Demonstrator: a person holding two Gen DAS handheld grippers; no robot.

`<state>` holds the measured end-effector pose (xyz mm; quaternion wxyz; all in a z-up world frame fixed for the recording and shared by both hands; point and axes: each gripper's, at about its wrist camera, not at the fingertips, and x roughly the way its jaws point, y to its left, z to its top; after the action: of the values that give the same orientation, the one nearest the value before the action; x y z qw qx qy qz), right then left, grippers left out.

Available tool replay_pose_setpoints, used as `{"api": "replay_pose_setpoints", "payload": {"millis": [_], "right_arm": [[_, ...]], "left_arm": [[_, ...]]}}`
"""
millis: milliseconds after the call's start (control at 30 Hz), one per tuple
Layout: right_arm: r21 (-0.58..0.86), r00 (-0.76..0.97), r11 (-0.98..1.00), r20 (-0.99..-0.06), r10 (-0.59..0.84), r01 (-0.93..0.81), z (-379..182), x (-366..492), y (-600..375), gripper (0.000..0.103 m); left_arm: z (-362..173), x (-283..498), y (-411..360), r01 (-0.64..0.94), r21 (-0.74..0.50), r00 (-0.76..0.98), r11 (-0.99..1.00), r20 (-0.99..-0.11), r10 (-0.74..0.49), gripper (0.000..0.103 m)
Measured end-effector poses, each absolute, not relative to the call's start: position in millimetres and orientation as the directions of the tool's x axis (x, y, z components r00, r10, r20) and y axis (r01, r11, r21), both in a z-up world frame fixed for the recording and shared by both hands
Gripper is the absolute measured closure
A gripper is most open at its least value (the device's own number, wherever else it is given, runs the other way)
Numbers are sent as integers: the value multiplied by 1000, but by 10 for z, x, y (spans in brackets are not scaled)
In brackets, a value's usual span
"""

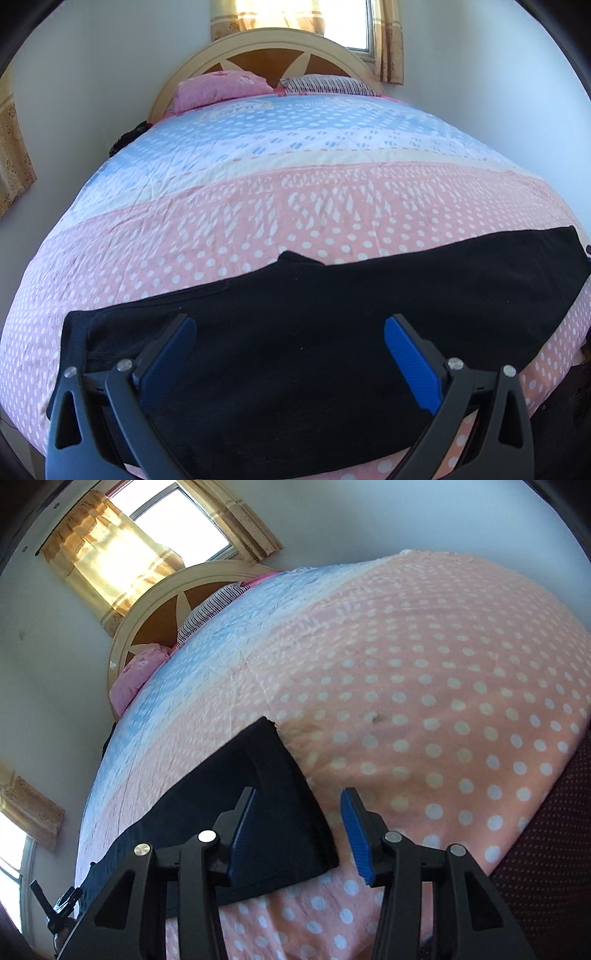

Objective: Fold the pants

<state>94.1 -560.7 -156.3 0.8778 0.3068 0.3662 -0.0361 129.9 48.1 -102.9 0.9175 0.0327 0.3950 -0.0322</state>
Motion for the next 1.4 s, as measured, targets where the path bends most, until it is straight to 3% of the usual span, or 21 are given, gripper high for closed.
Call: {"api": "replay_pose_setpoints", "payload": {"millis": [67,267,467,567,700,833,933,967,1400], "right_arm": [[570,717,780,-655,240,259,-1659,914,-5616,67],[568,736,771,-646,202,286,-1703,861,-5703,67],[627,733,753,-606,310,200,-1731,916,-5653,67],[572,725,793,-635,268,208,-1731,972,-5560,67],[665,738,717,-588,331,209,-1803,959,-5704,69],[648,726,736,-601,334,198,-1801,984,-5668,69],[634,726,751,-602,332,183,-1759,1001,-5592,89],[636,733,751,-595,329,179,-1742,997,-5573,89],[550,796,831,-463,390,-88,-825,949,-4518,90]], "left_arm": [[-1042,1305,459,87,37,682,995,-731,-32,0],[-1099,1305,382,101,31,669,994,-742,-45,0],[-1141,1314,353,107,23,658,994,-751,-53,0],[-1157,1320,348,106,15,653,994,-755,-59,0],[-1177,1314,343,112,4,649,994,-758,-70,0],[-1178,1315,330,114,-11,644,993,-761,-83,0],[-1148,1299,306,123,-12,649,992,-756,-90,0],[-1137,1295,301,125,-10,650,992,-755,-90,0],[-989,1238,168,196,-69,655,978,-733,-183,0]]}}
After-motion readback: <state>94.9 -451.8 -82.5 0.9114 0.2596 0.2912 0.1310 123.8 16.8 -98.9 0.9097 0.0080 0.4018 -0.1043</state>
